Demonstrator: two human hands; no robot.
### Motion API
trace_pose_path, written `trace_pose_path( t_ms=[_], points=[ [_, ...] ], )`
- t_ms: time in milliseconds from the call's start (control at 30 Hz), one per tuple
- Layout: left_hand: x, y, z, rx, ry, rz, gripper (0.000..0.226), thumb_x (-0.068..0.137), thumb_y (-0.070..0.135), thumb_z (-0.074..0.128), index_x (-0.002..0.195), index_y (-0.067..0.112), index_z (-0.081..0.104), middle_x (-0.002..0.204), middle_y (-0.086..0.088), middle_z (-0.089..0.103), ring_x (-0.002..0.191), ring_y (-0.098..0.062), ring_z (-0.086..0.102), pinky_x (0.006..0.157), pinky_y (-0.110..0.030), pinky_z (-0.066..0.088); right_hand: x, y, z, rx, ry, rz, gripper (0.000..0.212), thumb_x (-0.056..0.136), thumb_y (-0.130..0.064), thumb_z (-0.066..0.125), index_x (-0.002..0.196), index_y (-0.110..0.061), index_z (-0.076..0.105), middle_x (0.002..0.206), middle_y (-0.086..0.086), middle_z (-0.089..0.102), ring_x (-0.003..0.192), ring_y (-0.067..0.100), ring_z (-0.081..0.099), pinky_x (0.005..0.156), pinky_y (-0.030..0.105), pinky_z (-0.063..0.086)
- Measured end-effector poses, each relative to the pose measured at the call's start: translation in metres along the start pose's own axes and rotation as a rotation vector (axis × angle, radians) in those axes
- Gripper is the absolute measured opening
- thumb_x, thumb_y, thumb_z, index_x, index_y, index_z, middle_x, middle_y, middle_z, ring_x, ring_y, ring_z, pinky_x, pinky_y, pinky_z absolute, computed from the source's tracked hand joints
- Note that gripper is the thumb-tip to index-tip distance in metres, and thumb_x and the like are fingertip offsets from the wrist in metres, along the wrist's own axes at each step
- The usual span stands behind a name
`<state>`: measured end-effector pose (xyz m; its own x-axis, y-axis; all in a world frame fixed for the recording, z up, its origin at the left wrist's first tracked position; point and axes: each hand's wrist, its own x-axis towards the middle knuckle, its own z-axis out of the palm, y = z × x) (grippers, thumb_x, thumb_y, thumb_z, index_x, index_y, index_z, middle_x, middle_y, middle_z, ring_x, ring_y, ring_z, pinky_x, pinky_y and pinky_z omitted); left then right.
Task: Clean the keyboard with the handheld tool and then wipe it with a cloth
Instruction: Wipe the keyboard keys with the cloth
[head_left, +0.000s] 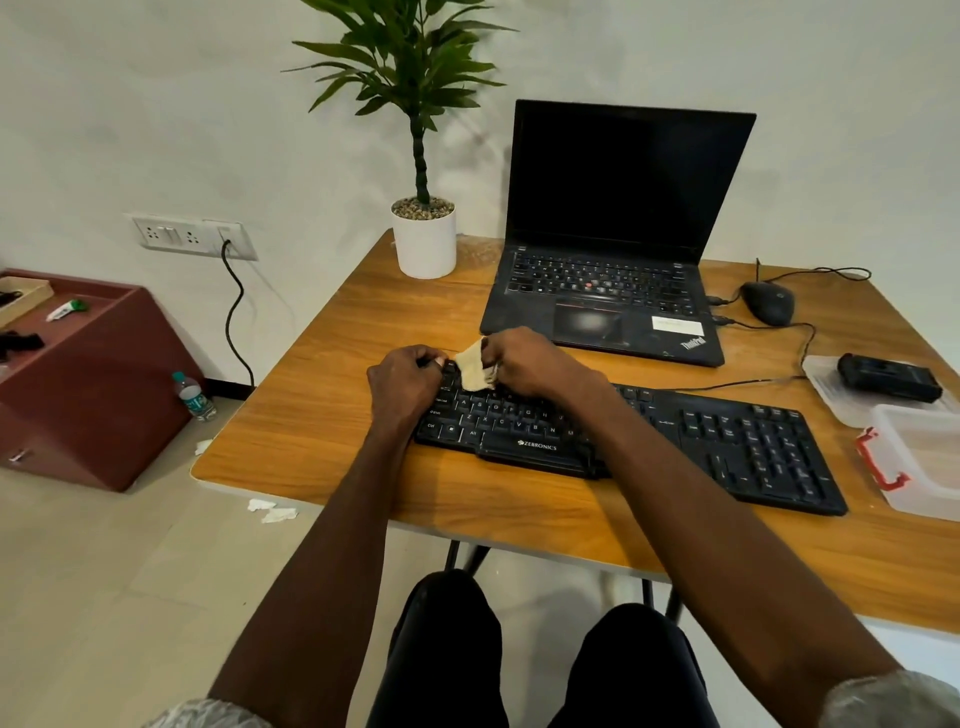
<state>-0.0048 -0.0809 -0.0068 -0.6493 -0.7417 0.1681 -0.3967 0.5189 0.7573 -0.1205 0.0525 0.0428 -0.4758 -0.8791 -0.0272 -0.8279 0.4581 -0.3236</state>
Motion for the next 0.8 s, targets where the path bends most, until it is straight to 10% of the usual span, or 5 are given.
trace_pose_path(
  t_ms=[367,600,800],
  points=[
    [-0.001,0.000,0.000,0.031,-0.011,0.009,0.022,0.091,0.024,0.054,0.096,0.018,0.074,0.087,-0.007,0.073,0.087,-0.030,0.065,0.091,-0.038,0.038,0.012,-0.026,0.005,0.181,0.001,-0.007,0.037,0.081,0.000,0.057,0.107,-0.019,0.074,0.107,0.004,0.072,0.090,0.022,0.064,0.079,0.044,0.055],
    [0.002,-0.004,0.001,-0.005,-0.009,0.023,0.024,0.093,0.030,0.057,0.108,0.021,0.073,0.108,0.000,0.073,0.104,-0.019,0.064,0.107,-0.043,0.036,-0.004,0.011,-0.018,0.135,0.012,0.162,0.025,0.083,0.003,0.057,0.096,-0.009,0.074,0.098,0.006,0.069,0.085,0.022,0.060,0.063,0.025,0.040],
    [0.003,-0.005,0.002,-0.021,-0.016,0.018,0.023,0.092,0.031,0.057,0.106,0.022,0.074,0.106,0.001,0.073,0.102,-0.020,0.064,0.106,-0.045,0.037,-0.013,0.022,-0.024,0.677,0.227,0.252,0.078,0.085,0.006,0.059,0.148,-0.028,0.029,0.105,0.009,0.058,0.074,0.017,0.057,0.064,0.035,0.050]
  ],
)
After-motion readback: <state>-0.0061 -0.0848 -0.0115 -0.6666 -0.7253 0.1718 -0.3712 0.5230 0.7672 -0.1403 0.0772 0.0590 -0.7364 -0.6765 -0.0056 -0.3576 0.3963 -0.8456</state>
